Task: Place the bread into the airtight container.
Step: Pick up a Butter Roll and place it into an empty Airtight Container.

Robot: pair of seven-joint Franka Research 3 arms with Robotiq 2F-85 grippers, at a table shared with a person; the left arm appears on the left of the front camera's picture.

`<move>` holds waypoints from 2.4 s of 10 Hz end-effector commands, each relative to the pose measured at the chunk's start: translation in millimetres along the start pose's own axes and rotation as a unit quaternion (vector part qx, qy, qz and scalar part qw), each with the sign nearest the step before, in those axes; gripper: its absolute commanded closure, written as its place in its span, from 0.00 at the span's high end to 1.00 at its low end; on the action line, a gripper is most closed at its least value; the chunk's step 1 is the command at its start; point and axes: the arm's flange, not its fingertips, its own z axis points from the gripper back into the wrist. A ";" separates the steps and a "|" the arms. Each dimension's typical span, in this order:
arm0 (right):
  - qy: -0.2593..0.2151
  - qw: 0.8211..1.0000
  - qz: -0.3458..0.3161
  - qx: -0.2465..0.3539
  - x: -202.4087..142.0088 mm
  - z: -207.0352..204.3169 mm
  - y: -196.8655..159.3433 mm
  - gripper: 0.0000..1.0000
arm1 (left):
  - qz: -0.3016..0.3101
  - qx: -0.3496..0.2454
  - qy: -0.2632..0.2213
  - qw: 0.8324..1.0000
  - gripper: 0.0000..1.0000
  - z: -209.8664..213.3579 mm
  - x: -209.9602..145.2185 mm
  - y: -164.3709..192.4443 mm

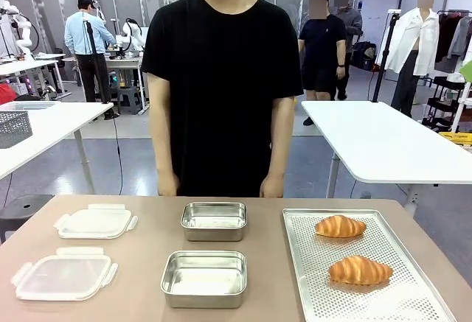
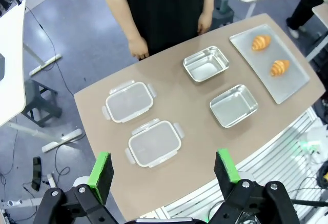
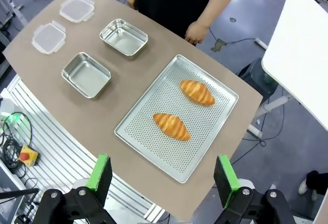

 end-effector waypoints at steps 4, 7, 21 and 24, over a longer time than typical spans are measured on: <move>0.055 0.992 0.112 0.004 5.1 -1.3 0.2 1.00 | -0.005 0.002 -0.002 1.000 1.00 2.9 0.6 -0.8; 0.084 0.949 0.301 0.044 2.0 -40.9 4.8 1.00 | -0.005 0.002 -0.002 1.000 1.00 2.9 0.6 -0.8; 0.226 0.887 0.384 0.116 -53.0 -333.5 -2.8 1.00 | -0.005 0.002 -0.002 1.000 1.00 2.9 0.6 -0.8; 0.226 0.887 0.384 0.116 -53.0 -333.5 -2.8 1.00 | -0.005 0.002 -0.002 1.000 1.00 2.9 0.6 -0.8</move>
